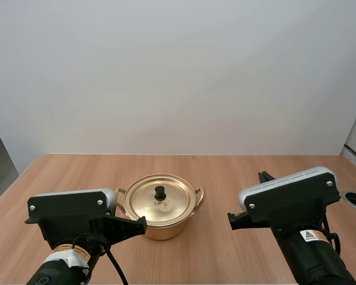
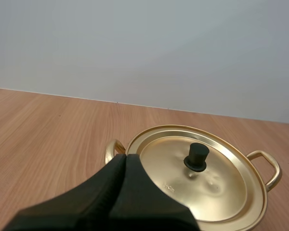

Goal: Open the pot, put the car inside, and close it

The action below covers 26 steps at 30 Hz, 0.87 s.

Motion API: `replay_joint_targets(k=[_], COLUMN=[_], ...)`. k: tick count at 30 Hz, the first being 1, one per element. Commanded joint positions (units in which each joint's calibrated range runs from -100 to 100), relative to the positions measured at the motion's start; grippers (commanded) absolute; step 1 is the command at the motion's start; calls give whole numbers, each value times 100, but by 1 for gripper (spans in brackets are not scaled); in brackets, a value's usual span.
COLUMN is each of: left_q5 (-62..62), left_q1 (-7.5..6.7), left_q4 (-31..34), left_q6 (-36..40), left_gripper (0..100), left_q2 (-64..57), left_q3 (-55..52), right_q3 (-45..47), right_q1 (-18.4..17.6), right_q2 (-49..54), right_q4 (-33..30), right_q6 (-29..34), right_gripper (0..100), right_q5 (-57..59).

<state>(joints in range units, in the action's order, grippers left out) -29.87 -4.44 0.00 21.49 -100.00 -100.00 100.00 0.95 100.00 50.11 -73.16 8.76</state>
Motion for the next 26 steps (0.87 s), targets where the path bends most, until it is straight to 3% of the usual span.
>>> replay_joint_targets(k=[1, 3, 6, 12, 26], left_q5=[-14, -14, -14, -14, -14], left_q1=[-3, -3, -3, -3, -3], left_q4=[0, 0, 0, 0, 0], left_q6=[-1, -1, -1, -1, -1], left_gripper=[0, 0, 0, 0, 0], left_q2=[0, 0, 0, 0, 0], left_q3=[0, 0, 0, 0, 0], right_q3=[0, 0, 0, 0, 0], right_q1=[-101, -314, -570, -612, -612], right_q2=[0, 0, 0, 0, 0], right_q4=[-3533, -5060, -5652, -5281, -5279], right_q6=[3735, 5223, 6012, 6012, 6012], right_gripper=[0, 0, 0, 0, 0], right_q5=[618, 862, 925, 2260, 2265])
